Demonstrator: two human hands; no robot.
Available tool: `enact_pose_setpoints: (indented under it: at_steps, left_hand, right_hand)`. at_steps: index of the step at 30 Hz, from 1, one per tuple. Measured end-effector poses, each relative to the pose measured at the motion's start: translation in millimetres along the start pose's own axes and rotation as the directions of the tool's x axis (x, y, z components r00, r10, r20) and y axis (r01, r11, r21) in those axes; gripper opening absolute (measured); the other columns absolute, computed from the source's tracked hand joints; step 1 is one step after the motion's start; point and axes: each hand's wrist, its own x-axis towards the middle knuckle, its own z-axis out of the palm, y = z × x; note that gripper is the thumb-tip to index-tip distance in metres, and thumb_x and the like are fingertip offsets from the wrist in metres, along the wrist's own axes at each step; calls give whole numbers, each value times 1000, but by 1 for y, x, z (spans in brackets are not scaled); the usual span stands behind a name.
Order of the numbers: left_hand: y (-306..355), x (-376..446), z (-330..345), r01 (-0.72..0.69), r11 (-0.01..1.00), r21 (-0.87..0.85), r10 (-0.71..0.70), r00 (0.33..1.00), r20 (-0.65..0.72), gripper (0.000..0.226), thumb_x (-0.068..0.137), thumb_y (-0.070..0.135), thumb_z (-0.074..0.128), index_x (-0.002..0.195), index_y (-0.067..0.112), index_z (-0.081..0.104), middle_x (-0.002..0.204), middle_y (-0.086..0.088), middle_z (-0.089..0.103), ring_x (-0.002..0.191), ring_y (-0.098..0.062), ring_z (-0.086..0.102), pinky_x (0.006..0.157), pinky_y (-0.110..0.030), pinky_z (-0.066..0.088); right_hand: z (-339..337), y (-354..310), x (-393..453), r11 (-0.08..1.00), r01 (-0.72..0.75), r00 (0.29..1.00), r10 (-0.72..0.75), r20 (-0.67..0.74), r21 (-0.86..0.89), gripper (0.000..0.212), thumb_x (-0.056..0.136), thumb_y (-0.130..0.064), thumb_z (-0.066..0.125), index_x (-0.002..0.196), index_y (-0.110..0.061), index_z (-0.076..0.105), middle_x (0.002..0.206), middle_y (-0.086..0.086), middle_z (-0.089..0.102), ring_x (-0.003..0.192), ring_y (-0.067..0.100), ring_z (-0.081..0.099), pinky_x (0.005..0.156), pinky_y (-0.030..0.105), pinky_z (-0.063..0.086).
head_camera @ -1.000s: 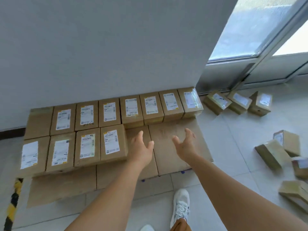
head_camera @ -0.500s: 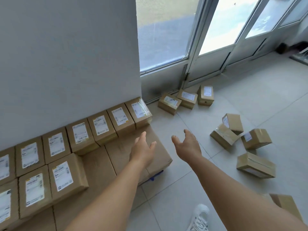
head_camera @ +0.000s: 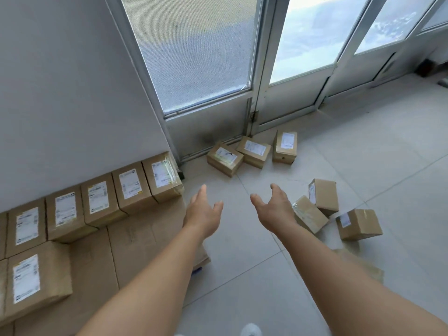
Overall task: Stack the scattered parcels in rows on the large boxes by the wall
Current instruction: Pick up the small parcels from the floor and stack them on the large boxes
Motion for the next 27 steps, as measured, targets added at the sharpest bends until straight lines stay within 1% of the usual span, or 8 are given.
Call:
enact_pose_setpoints:
  at_steps: [7,10,14,18,24,27]
  left_hand:
    - [30,59,24,35,998,59,-35,999,1,67,98,38,44,153,22,10,158,-5,20,143,-24,22,111,-38,25]
    - [41,97,33,59,997,54,-59,998,0,67,98,38,44,153,22,9,158,-4,20,143,-23,22,110,-37,25]
    - [57,152,39,117,992,37,-117,993,-6,66,99,39,42,154,23,9,158,-3,20,142,-24,25,109,-36,26]
    - [72,206,42,183,982,55,-183,983,8,65,100,42,39,154,25,8,158,0,20,142,-23,26,107,-36,26]
    - [66,286,63,238,971,-30,-237,971,34,69,98,39,43,154,23,5,159,-3,18,144,-23,23,111,-37,25]
    - [56,325,81,294,953,-76,-292,956,35,72,98,39,45,154,22,3,158,-5,23,143,-24,26,110,-38,26]
  right_hand:
    - [-26,8,73,999,-1,1000,2,24,-46,72,94,-46,50,151,-12,20,156,5,24,141,25,27,113,43,27]
    - [-31,3,119,998,-5,999,7,38,-60,72,94,-46,50,151,-13,21,156,4,25,141,25,28,113,43,28]
    - [-33,-9,184,997,-8,998,13,68,-75,73,94,-46,50,152,-14,18,157,3,23,142,24,27,113,42,27]
    - [-32,-19,243,994,-40,992,52,119,-97,76,92,-48,52,152,-16,17,158,1,21,142,23,26,113,42,28]
    - [-27,-18,330,993,-65,987,79,143,-100,84,88,-47,61,153,-19,15,158,-1,22,142,23,27,111,42,32]
    - [-13,-10,372,990,-86,979,105,173,-114,90,85,-45,66,153,-20,12,159,-1,19,142,25,27,111,43,32]
